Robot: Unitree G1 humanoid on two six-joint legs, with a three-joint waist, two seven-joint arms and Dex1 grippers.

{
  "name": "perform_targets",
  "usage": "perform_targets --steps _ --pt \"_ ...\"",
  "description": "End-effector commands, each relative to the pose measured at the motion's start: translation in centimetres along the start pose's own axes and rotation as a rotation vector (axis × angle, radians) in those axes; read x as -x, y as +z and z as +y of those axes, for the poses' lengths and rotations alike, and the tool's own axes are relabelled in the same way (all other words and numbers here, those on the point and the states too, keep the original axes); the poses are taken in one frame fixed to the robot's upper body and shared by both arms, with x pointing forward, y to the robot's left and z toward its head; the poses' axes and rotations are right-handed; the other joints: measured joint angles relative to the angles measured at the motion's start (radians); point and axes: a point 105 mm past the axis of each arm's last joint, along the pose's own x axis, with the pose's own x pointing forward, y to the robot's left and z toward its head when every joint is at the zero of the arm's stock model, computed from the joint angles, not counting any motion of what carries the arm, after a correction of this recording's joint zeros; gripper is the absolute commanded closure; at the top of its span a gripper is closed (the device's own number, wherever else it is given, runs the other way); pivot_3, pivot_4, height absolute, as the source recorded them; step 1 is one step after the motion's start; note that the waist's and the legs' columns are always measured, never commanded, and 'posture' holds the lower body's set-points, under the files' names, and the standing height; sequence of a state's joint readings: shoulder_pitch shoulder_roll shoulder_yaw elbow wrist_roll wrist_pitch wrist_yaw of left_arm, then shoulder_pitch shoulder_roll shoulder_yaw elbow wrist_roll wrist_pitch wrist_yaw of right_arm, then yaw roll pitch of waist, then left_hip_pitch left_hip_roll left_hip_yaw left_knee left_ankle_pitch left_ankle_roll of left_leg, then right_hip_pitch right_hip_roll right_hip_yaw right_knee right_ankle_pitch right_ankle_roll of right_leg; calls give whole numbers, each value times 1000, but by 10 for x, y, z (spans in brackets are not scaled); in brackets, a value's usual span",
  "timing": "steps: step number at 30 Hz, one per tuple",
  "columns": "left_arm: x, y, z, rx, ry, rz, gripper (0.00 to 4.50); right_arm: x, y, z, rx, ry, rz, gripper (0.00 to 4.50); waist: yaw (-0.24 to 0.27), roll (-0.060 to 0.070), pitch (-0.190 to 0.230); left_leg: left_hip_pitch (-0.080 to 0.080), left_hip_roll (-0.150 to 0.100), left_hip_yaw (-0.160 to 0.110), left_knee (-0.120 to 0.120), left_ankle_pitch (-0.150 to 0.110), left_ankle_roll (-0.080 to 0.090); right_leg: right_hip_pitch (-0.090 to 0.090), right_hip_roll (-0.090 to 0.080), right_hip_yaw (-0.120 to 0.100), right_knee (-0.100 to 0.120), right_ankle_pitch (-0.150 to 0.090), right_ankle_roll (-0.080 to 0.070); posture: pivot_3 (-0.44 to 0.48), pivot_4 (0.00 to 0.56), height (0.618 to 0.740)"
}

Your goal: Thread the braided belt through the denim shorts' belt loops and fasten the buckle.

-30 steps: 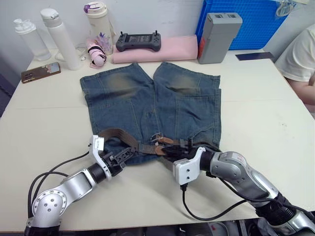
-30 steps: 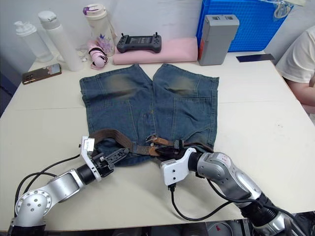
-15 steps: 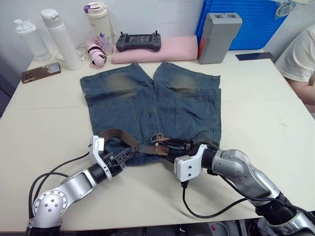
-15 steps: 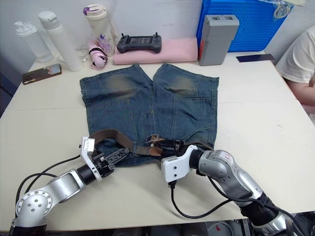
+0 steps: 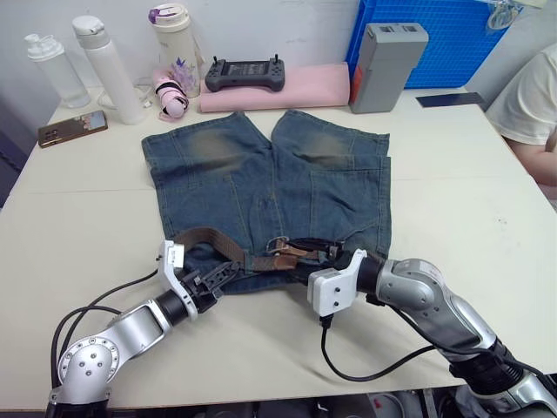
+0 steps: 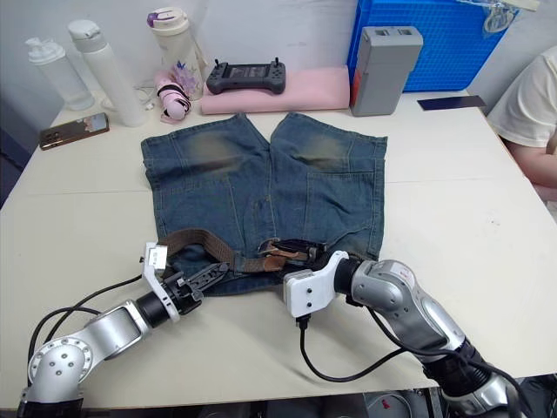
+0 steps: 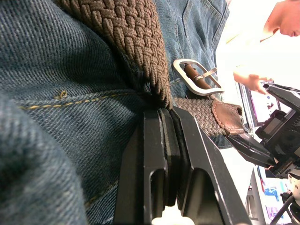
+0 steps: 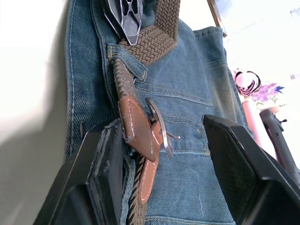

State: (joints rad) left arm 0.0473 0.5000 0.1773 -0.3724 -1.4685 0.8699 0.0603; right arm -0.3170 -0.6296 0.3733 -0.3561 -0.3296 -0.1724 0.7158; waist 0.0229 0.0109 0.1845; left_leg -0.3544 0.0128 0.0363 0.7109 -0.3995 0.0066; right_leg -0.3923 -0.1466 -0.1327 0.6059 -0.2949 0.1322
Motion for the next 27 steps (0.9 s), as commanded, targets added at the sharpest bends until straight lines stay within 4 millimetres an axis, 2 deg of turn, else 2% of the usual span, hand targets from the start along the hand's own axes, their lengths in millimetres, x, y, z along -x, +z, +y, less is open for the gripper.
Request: perform_targets --steps 1,5,8,12,13,19,22,23,27 --pt "0 -1 -5 -1 -29 0 4500 2 13 -12 34 -39 -44 1606 0 0 0 0 0 0 0 0 0 0 0 0 0 0 0 0 150 705" --pt "1 -1 -5 -2 -30 -1 4500 0 11 -4 40 -9 -44 1606 0 0 0 0 0 0 0 0 0 0 0 0 0 0 0 0 150 705" --pt "1 0 -5 -2 -33 -4 4500 -1 9 0 41 7 -38 2500 0 0 0 0 0 0 1 0 0 0 0 0 0 0 0 0 150 705" --pt "1 0 -6 0 -36 -6 4500 -2 6 5 42 26 -31 4254 0 0 0 0 0 0 1 0 0 0 0 0 1 0 0 0 150 705" --pt "1 0 -6 0 -37 -6 4500 -3 6 6 42 28 -30 4385 0 0 0 0 0 0 1 0 0 0 0 0 1 0 0 0 150 705" --pt "2 3 -7 0 -48 -26 4500 -3 4 7 36 26 -27 4385 0 0 0 0 0 0 2 0 0 0 0 0 1 0 0 0 150 705" --pt "5 13 -3 -47 -17 -86 4500 -2 3 5 37 20 -24 4385 -1 0 0 0 0 0 2 0 0 0 0 0 1 0 0 0 150 705" --pt "6 15 -3 -57 -15 -97 3779 -2 3 5 37 19 -23 4500 -1 0 0 0 0 0 2 0 0 0 0 0 1 0 0 0 150 705" --pt "9 16 -2 -113 -3 -103 3748 -1 1 4 39 14 -13 4500 -1 0 0 0 0 0 2 0 0 0 0 0 2 0 0 0 150 705"
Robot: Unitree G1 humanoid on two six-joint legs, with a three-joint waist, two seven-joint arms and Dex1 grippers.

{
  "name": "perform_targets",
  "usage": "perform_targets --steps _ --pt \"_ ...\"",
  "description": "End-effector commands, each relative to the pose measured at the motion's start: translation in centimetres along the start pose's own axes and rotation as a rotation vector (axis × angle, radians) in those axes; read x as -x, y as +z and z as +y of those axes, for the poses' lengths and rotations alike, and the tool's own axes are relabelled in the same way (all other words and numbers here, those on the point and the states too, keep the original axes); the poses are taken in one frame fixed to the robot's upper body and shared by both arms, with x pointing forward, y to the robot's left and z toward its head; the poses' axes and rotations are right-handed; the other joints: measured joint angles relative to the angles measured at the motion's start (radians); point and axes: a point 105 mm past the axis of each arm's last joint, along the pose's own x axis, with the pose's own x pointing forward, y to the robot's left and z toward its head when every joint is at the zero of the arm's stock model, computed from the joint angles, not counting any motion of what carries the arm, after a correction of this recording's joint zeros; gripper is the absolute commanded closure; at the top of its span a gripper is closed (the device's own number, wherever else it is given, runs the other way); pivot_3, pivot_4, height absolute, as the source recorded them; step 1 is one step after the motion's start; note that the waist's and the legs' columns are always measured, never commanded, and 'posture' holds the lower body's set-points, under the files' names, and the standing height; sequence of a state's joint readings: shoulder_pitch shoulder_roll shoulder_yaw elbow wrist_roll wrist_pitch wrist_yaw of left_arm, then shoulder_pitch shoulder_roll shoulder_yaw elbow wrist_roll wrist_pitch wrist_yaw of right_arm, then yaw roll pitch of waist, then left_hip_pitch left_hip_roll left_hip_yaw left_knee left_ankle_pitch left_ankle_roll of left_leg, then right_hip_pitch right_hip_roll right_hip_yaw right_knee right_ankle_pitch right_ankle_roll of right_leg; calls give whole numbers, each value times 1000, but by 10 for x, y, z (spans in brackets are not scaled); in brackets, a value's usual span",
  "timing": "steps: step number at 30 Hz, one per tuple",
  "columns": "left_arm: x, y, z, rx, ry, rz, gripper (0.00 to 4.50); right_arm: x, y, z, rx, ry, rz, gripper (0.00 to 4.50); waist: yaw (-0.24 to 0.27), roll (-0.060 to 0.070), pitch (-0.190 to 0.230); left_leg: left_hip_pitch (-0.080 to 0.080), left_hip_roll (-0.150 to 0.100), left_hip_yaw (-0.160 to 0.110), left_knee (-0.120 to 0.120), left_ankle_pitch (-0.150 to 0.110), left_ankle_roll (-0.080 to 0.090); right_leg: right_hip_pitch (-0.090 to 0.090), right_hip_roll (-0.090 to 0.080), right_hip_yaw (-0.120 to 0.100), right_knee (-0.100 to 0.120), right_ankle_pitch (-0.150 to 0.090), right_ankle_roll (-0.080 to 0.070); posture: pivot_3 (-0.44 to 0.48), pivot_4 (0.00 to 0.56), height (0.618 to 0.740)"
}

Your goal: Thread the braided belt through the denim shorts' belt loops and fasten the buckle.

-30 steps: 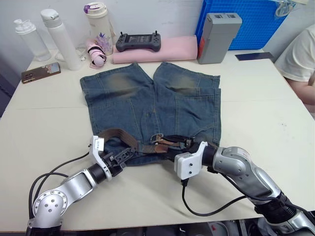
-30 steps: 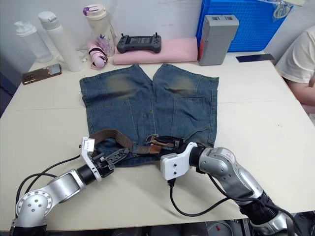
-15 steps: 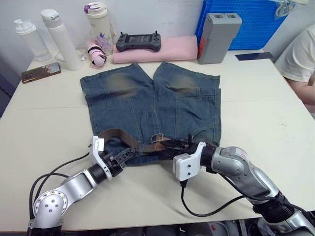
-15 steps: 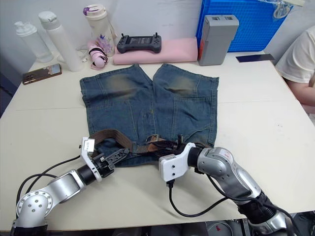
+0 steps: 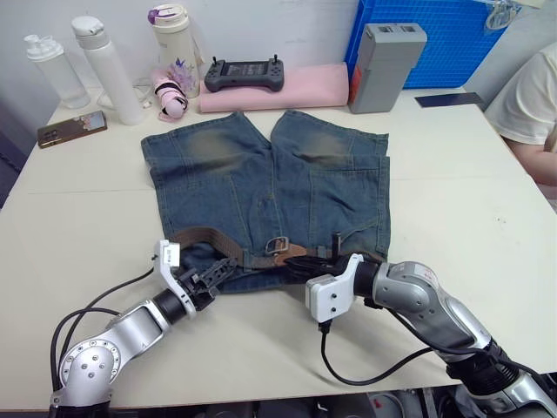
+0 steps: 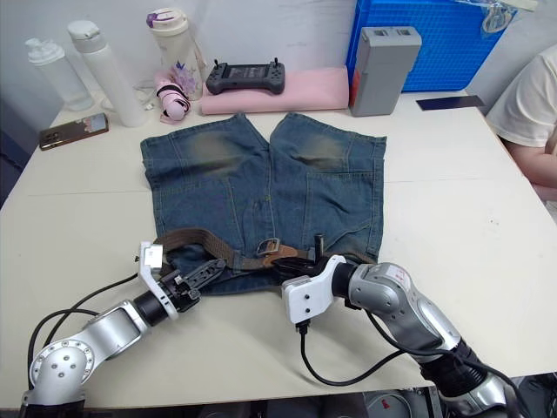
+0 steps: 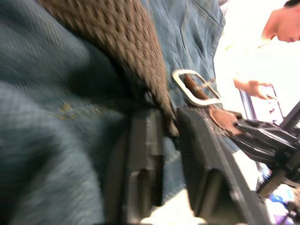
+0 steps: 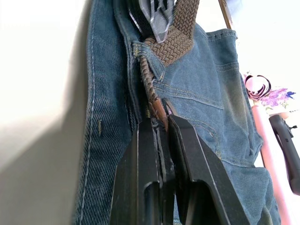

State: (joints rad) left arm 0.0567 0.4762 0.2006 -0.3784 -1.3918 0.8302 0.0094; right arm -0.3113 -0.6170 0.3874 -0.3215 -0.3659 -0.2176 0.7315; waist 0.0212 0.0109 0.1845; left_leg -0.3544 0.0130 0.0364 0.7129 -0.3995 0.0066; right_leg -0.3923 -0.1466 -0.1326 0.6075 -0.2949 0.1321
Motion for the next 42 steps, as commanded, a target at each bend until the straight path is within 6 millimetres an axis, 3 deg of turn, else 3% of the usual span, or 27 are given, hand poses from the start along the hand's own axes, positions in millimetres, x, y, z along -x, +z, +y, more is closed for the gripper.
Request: perform_targets --steps 1,2,3,5,13,20,24,29,35,39,42 --pt "9 8 -3 -99 -1 -31 3748 3 3 -7 18 -30 -8 4500 0 0 0 0 0 0 0 0 0 0 0 0 0 0 0 0 150 705" --pt "10 7 -2 -117 5 -25 3748 4 3 -7 17 -33 -7 4500 -1 0 0 0 0 0 0 0 0 0 0 0 0 0 0 0 150 705" --pt "13 6 -2 -125 1 -24 4167 4 2 -8 17 -36 -4 4500 -1 0 0 0 0 0 0 0 0 0 0 0 0 0 0 0 150 705" --pt "16 6 -3 -132 -7 -26 4473 4 1 -9 17 -40 1 4500 -1 0 0 0 0 0 0 0 0 0 0 0 0 0 0 0 150 705" --pt "22 -1 -8 -204 -30 -8 4473 6 -2 -10 11 -51 15 4500 -1 0 0 0 0 0 1 0 0 0 0 0 0 0 0 0 150 705" --pt "21 -14 12 -395 105 90 4473 12 0 -16 23 -72 25 4500 2 0 0 0 0 0 1 0 0 0 0 0 1 0 0 0 150 705" --pt "20 -31 24 -502 155 176 4473 30 12 -33 51 -147 14 4500 5 0 0 0 0 0 1 0 0 0 -1 0 1 0 0 0 150 705" --pt "19 -46 24 -580 133 242 4473 48 19 -52 67 -223 33 4500 4 1 0 1 0 0 1 0 0 0 -1 1 1 0 0 0 150 705" --pt "19 -51 27 -617 110 275 4473 83 4 -102 43 -401 133 4500 5 2 0 1 0 1 1 0 1 1 -3 1 1 0 0 0 150 705" --pt "16 -50 24 -632 83 269 4473 91 -13 -104 29 -415 191 4500 6 2 -1 1 0 0 1 0 1 1 -2 0 2 0 0 0 150 705" --pt "13 -43 20 -643 63 238 4473 87 -12 -99 26 -392 177 4500 6 2 -1 1 -1 0 1 0 1 1 -3 1 2 0 0 0 150 705"
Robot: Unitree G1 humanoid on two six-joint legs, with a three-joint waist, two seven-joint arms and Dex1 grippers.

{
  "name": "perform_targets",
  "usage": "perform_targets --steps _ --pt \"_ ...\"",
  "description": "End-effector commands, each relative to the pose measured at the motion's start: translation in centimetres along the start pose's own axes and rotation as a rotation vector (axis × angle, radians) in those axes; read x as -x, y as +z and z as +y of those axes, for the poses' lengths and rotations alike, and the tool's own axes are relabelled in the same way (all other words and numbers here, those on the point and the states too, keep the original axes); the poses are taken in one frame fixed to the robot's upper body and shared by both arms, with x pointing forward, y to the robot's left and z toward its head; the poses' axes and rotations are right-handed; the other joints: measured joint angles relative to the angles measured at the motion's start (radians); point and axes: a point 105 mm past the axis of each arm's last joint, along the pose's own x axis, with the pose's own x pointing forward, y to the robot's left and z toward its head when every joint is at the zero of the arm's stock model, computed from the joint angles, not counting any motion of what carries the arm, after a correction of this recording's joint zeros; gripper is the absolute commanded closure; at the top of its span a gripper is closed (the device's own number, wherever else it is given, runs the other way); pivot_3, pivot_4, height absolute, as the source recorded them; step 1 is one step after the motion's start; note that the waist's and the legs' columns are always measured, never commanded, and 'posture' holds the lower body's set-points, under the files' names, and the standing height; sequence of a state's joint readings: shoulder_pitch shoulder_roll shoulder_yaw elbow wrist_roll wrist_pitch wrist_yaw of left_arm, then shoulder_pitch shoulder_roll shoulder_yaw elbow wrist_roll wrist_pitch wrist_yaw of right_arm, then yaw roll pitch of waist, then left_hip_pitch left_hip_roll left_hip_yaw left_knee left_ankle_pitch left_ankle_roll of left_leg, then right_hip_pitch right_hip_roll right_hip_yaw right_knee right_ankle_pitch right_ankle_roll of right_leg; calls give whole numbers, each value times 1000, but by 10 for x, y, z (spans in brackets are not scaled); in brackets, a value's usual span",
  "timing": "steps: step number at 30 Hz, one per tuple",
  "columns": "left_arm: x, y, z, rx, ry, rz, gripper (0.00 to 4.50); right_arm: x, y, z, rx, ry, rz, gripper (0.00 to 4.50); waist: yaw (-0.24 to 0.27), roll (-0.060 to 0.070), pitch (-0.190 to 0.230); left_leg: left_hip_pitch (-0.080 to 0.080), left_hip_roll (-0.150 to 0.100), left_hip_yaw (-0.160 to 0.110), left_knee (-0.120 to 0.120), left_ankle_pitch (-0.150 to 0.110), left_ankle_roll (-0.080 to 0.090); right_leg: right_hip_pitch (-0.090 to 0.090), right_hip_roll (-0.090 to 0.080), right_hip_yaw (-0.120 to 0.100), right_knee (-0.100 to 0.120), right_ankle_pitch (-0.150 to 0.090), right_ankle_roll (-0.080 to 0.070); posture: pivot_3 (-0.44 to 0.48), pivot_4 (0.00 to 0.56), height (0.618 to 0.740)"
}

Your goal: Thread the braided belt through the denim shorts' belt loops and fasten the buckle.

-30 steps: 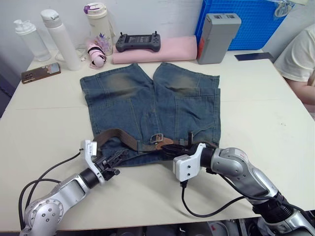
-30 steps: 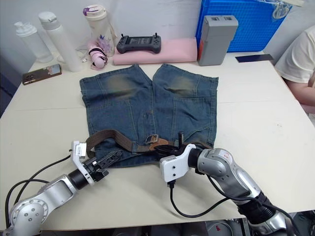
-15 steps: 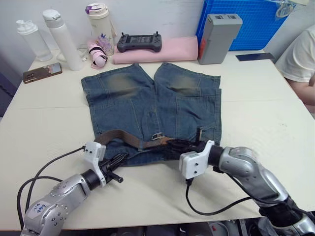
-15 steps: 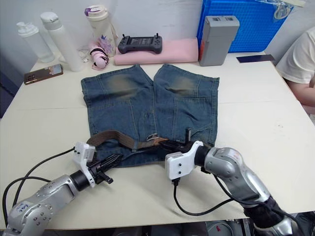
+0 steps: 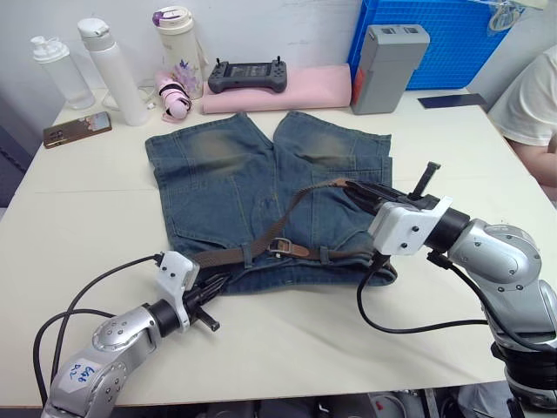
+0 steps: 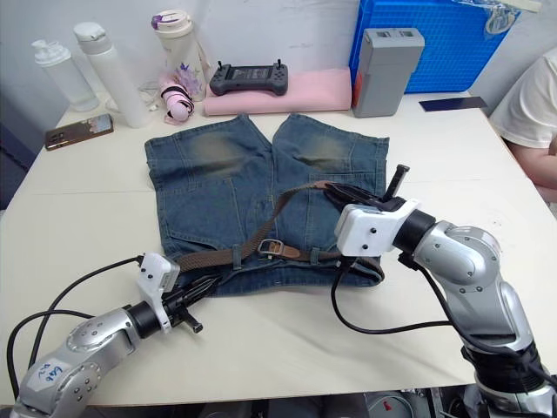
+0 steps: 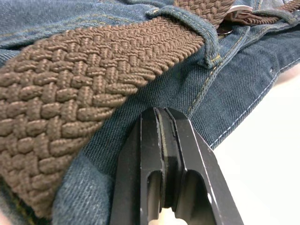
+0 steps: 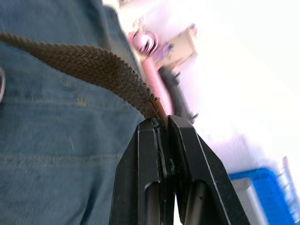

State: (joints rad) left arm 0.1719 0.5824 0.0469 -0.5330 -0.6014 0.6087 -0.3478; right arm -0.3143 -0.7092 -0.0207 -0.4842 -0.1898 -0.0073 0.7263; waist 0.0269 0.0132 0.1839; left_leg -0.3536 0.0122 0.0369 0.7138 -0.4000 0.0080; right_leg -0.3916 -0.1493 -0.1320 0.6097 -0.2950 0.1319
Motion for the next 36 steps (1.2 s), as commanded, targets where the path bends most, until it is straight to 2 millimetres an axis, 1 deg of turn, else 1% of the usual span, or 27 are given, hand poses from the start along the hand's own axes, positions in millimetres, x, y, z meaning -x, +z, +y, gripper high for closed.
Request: perform_targets --steps 1,4,5,6,8,9,11,13,15,16,17,20,22,24,29,32,33,34,35,36 --pt "-3 -17 -7 44 -43 56 4473 3 9 -6 39 -28 -35 4500 0 0 0 0 0 0 0 0 0 0 0 0 0 0 0 0 150 705" --pt "2 3 -12 -13 -119 -23 4473 -2 16 -1 30 -17 -66 4500 -2 0 0 0 0 0 1 0 0 0 0 0 1 0 0 0 150 705" --pt "7 11 -15 -25 -168 -48 3808 -4 18 0 27 -14 -78 4500 -3 0 0 0 0 0 1 0 0 0 0 0 1 0 0 0 150 705" --pt "12 17 -15 -42 -206 -70 3480 -6 20 1 27 -10 -88 4500 -4 0 0 0 0 0 0 0 0 -1 0 0 1 0 0 0 150 705" --pt "19 27 -8 -59 -238 -90 2581 -9 23 4 25 1 -104 4500 -7 1 1 -1 1 0 0 0 0 -2 1 0 1 0 0 0 150 705" --pt "23 34 -2 -49 -249 -101 2091 -11 24 6 24 7 -113 4500 -7 1 1 -1 1 0 0 0 0 -2 1 0 1 0 0 0 150 705" --pt "30 49 -1 2 -321 -124 1088 -14 28 10 26 21 -135 4500 -6 1 2 -1 1 0 0 0 0 -2 2 -1 1 0 -1 0 150 705" --pt "36 70 2 31 -378 -182 135 -18 31 13 37 42 -155 4500 -6 2 2 -1 2 0 1 0 -1 -2 2 -1 1 0 -1 0 150 705" --pt "30 94 3 -11 -391 -252 58 -22 33 18 40 70 -171 4500 -4 2 2 -1 2 0 1 0 0 -2 1 0 1 0 -1 0 150 705" --pt "27 101 3 -27 -390 -269 58 -23 33 20 40 79 -175 4500 -3 1 3 -1 1 0 1 0 0 -1 1 0 1 0 0 0 150 705" --pt "18 108 -1 -65 -396 -283 58 -26 34 22 38 91 -180 4500 -3 1 3 -1 0 -1 2 0 0 -1 1 -1 1 0 0 0 150 705" --pt "0 122 -10 -157 -398 -316 58 -31 34 25 40 104 -191 4500 -6 0 3 -1 0 0 1 0 0 -1 1 -1 1 0 0 0 150 705" --pt "-17 120 -7 -268 -333 -301 58 -33 34 25 46 99 -195 4500 -8 0 3 -1 0 1 1 0 0 -1 1 -1 1 0 0 0 150 705" --pt "-28 117 -1 -327 -275 -297 58 -34 35 24 47 95 -196 4500 -11 0 3 -1 0 3 0 0 0 -2 2 -2 1 0 0 0 150 705" --pt "-38 112 8 -373 -204 -301 58 -34 37 23 48 90 -196 4500 -20 0 4 -3 1 6 0 0 0 -3 3 -2 1 0 0 0 150 705" --pt "-39 113 8 -372 -197 -316 58 -34 40 23 46 92 -202 4500 -23 0 4 -3 1 5 0 0 0 -3 3 -2 1 0 0 0 150 705" --pt "-40 114 8 -371 -193 -326 449 -34 41 24 44 93 -205 4500 -24 0 4 -3 1 5 0 0 0 -3 3 -2 1 0 0 0 150 705" --pt "-40 115 7 -369 -192 -334 583 -34 42 24 42 94 -207 4500 -23 -1 4 -3 1 4 0 0 0 -3 3 -2 1 0 0 0 150 705" --pt "-41 117 6 -363 -199 -343 830 -34 43 25 40 96 -208 4500 -22 -1 4 -3 1 3 1 0 0 -3 2 -2 1 0 0 0 150 705" --pt "-41 117 4 -362 -202 -346 1232 -34 43 25 39 97 -209 4500 -21 -1 4 -3 1 3 1 0 0 -3 2 -2 1 0 0 0 150 705"
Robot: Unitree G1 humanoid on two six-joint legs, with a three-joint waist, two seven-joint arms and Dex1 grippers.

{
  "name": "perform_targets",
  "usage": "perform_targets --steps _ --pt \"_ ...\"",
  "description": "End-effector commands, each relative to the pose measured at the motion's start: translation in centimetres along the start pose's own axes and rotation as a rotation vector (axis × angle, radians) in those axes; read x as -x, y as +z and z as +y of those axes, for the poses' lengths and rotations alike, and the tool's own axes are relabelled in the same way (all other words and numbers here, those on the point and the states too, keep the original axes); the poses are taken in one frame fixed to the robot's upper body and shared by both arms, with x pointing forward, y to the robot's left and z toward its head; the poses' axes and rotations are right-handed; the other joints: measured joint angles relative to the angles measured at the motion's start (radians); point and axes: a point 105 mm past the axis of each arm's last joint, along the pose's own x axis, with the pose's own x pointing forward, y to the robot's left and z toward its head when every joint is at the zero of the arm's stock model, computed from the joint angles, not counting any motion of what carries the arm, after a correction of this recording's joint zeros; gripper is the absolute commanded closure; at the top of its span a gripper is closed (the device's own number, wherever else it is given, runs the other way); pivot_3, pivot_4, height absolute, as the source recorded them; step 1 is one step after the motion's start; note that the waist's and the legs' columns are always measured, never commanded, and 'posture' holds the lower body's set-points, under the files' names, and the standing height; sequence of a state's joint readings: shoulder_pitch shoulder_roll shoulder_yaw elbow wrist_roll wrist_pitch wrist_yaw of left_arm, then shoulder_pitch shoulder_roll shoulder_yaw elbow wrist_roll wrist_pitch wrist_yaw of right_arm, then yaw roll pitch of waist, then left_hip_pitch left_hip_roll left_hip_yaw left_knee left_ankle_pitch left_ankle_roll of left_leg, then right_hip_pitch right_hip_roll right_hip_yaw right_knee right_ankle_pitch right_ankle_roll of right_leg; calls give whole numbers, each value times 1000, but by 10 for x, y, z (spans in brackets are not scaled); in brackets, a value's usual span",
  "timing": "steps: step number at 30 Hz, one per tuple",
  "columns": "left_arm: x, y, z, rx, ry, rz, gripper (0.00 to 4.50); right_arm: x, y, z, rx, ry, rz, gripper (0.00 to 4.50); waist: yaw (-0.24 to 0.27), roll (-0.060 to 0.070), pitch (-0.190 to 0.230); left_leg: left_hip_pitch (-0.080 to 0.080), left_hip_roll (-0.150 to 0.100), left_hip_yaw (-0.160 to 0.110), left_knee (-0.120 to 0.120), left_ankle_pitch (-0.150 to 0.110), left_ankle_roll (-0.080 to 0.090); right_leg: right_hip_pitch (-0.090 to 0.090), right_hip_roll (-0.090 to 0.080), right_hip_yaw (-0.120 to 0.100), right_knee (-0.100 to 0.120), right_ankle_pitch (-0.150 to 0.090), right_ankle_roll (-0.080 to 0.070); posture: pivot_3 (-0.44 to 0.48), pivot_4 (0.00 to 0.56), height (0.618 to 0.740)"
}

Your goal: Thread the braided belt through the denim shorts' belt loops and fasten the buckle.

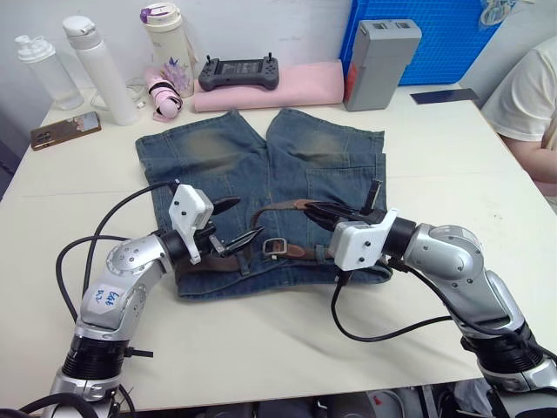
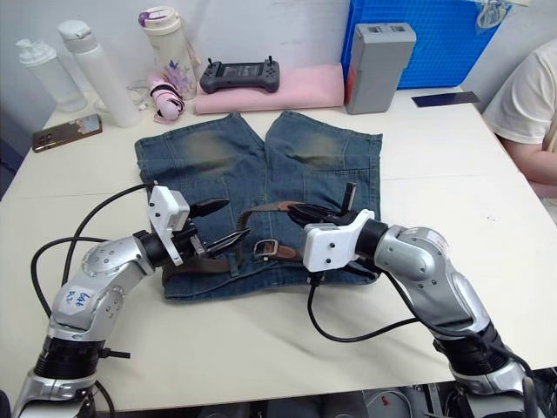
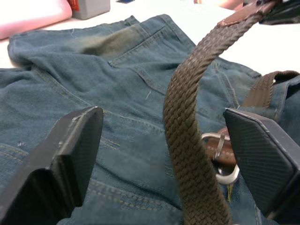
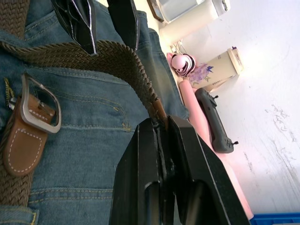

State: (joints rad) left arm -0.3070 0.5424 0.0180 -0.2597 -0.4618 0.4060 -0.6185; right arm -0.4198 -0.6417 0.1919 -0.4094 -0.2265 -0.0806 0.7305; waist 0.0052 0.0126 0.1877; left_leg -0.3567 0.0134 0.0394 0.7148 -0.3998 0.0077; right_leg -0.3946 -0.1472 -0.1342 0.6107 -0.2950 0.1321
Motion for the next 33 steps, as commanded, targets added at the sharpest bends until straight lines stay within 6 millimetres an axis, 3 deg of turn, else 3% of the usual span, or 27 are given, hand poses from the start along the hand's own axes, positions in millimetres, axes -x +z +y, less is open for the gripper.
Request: perform_targets --steps 1,4,6,7,15,19,22,23,24,25,26,33 --pt "-4 15 -3 -36 -8 -61 1705 0 16 -5 29 -19 -48 4500 0 0 0 0 0 -1 0 0 0 0 0 0 0 0 0 0 150 705" --pt "-6 14 -6 -29 -17 -63 3061 0 16 -3 28 -13 -47 4500 -2 0 0 0 0 -1 0 0 0 0 0 0 0 0 0 0 150 705" --pt "-7 13 -6 -28 -13 -60 4293 0 16 -3 27 -12 -48 4500 -2 0 0 0 0 -1 0 0 0 0 0 0 1 0 0 0 150 705" --pt "-7 12 -6 -23 -9 -58 4421 0 16 -3 26 -12 -48 4500 -2 0 0 0 0 -1 0 0 0 0 0 0 1 0 0 0 150 705" --pt "-7 12 -4 -17 10 -58 4421 -1 13 -8 -37 -55 -36 4500 -2 0 0 0 0 -1 0 0 0 0 0 0 1 0 0 0 150 705" --pt "-4 21 2 19 53 -100 4500 0 1 -2 -180 -57 28 3086 -2 0 0 0 0 -2 0 0 0 0 0 0 1 0 0 0 150 705" --pt "1 32 7 37 77 -137 4500 4 -2 17 -213 -2 62 1634 5 0 0 0 0 -3 1 0 0 0 0 0 1 0 0 0 150 705" --pt "2 35 8 42 83 -148 4500 5 -1 22 -230 15 61 853 4 0 0 0 0 -3 0 0 0 0 0 0 1 0 0 0 150 705" --pt "3 39 9 46 88 -160 4500 5 1 27 -250 31 59 715 4 0 0 0 0 -3 0 0 0 0 0 0 1 0 0 0 150 705" --pt "4 42 10 51 94 -173 4500 5 2 32 -264 41 58 261 5 0 0 0 0 -2 0 0 0 0 0 0 1 0 0 0 150 705" --pt "5 45 11 54 99 -181 4500 4 3 37 -273 55 59 24 5 0 0 0 0 -2 1 0 0 0 0 0 1 0 0 0 150 705" --pt "4 52 11 62 92 -186 4500 -9 -2 66 -331 89 95 24 3 0 0 1 0 -2 1 0 0 0 0 1 2 0 0 0 150 705"
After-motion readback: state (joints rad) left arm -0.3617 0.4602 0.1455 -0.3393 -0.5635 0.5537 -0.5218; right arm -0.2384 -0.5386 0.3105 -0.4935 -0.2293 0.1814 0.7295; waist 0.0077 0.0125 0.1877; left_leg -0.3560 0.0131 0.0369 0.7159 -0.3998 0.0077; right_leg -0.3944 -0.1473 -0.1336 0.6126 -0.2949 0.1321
